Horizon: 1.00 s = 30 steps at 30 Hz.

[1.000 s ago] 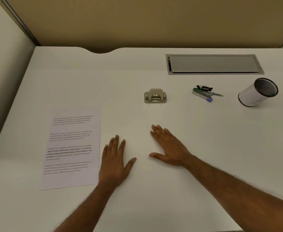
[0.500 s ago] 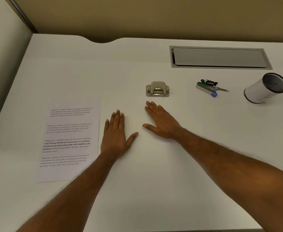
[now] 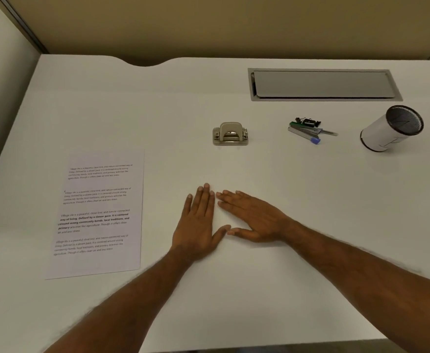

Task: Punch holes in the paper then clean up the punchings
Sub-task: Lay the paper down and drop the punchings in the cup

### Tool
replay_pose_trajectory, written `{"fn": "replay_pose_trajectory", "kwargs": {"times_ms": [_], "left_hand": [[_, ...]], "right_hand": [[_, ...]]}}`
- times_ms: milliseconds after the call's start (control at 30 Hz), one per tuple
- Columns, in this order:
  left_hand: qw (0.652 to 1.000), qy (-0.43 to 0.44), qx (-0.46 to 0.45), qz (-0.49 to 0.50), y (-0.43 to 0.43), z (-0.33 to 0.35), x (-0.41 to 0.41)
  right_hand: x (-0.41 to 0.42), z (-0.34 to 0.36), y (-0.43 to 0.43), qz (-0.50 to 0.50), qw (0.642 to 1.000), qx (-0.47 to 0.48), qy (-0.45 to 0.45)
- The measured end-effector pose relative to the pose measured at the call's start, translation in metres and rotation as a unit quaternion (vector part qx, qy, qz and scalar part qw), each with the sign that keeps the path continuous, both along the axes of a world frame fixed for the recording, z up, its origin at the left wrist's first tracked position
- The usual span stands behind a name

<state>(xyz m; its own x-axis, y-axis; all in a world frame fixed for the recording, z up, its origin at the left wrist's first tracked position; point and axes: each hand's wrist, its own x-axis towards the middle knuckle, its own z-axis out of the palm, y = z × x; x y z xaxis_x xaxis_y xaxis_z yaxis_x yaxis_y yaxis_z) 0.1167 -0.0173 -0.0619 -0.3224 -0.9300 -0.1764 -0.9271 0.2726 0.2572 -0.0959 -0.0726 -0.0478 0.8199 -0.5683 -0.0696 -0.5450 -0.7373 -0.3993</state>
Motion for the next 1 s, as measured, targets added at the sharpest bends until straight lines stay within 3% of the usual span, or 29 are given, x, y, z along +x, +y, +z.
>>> {"fn": "replay_pose_trajectory", "kwargs": {"times_ms": [233, 433, 633, 1000], "left_hand": [[0.998, 0.048, -0.024, -0.040, -0.013, 0.000, -0.004], [1.000, 0.001, -0.003, -0.005, -0.030, 0.002, -0.013], [0.998, 0.010, -0.021, -0.050, -0.012, -0.002, -0.031], [0.992, 0.065, -0.009, -0.112, 0.018, 0.002, -0.034]], "right_hand": [[-0.025, 0.004, -0.005, -0.172, 0.981, 0.038, -0.078], [-0.036, -0.007, -0.023, -0.293, 0.955, 0.030, 0.023], [-0.016, -0.012, 0.003, -0.274, 0.961, 0.010, 0.036], [-0.008, -0.007, 0.054, -0.214, 0.974, 0.057, -0.041]]}}
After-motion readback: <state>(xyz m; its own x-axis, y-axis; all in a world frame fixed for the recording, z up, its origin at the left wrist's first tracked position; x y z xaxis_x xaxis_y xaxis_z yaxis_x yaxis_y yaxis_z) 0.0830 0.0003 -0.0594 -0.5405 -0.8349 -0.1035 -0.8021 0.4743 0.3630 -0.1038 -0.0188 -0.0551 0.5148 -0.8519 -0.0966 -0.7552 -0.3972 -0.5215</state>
